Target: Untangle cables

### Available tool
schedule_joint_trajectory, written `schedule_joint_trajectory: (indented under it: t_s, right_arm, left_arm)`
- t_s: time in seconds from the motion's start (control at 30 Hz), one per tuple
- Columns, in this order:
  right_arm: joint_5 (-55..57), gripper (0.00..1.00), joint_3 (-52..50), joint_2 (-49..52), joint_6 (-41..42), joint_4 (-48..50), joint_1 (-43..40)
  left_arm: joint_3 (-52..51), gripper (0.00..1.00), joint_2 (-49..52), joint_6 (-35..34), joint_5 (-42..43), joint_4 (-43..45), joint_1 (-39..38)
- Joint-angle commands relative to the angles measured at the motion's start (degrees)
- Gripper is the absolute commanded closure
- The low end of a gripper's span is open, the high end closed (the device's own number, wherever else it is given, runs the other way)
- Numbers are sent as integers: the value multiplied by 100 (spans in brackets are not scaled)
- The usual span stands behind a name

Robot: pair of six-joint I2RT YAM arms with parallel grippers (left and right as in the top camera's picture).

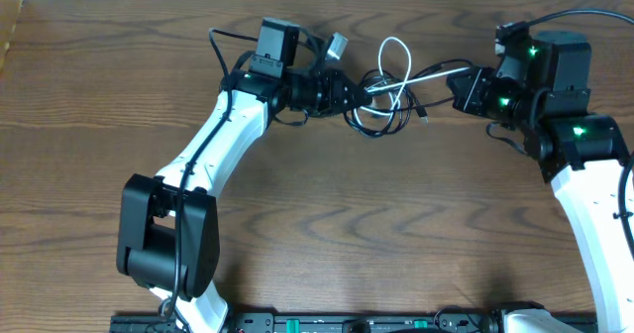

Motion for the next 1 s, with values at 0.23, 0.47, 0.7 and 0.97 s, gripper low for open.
schedule_joint_trajectory:
  t_s: [0.23, 0.47, 0.7, 0.97]
  right_arm:
    - [498, 99, 149, -380, 278, 144, -654]
    - [-74, 99, 186, -389, 275, 81, -647]
    - [476, 23, 186, 2, 149, -179, -603]
    - [-822, 21, 186, 844, -732, -26, -415]
  left_arm:
    - [-131, 93, 142, 643, -3832, -1123, 280]
    - [-131, 93, 144, 647, -3606, -1130, 280]
    - [-131, 93, 142, 737, -2310, -1344, 280]
    - [-131, 92, 142, 1150, -507, -1980, 280]
